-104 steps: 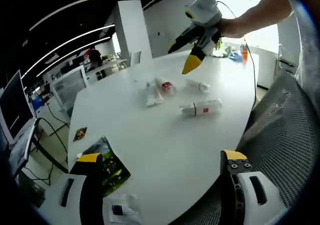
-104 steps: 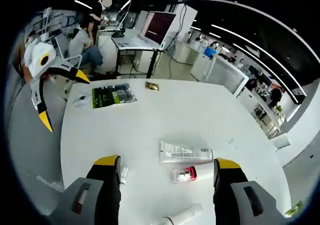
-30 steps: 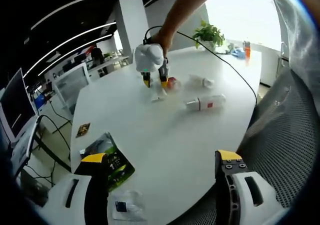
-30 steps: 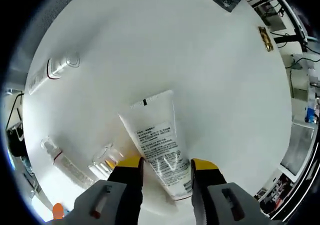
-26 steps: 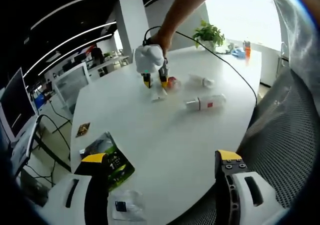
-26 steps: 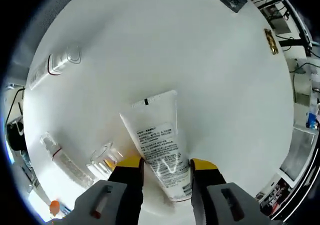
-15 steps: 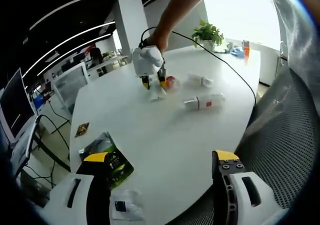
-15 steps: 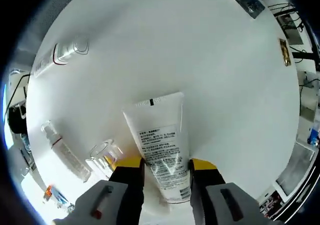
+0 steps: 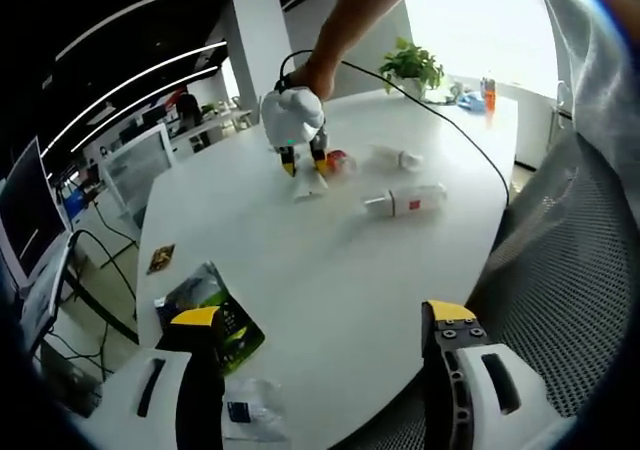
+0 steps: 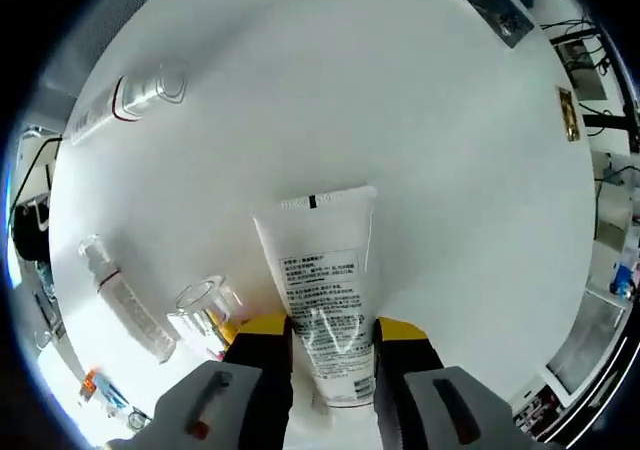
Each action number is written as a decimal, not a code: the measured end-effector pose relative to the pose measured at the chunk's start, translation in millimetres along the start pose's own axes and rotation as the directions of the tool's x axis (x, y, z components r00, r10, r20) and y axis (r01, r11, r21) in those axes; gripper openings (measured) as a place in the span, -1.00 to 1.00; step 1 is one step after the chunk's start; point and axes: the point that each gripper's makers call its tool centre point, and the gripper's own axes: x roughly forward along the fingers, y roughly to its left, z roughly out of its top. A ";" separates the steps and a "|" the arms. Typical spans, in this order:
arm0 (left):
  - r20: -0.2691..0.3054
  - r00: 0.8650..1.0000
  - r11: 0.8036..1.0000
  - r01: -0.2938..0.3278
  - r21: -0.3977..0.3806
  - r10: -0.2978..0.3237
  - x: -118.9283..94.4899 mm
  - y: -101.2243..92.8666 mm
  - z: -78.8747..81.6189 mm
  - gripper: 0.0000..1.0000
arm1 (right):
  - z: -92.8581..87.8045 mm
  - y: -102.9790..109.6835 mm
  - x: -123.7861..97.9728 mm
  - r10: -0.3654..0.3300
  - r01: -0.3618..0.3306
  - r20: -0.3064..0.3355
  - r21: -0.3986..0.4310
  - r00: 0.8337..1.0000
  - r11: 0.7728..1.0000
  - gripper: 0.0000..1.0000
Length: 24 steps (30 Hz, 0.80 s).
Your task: Arrange the skincare products in the storage area until every visible bottle or jar stands upright without overlapping.
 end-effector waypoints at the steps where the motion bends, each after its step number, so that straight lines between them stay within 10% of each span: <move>1: -0.009 1.000 1.000 -0.003 -0.004 0.003 0.2 1.3 -2.2 0.49 | 0.0 -1.2 -1.4 -0.007 0.007 0.003 0.008 1.000 1.000 -0.52; 24: -0.016 1.000 1.000 -0.014 0.011 0.014 -0.7 3.9 -4.1 0.47 | -16.9 -25.9 -56.5 -0.187 0.166 0.069 0.233 0.980 0.958 -0.55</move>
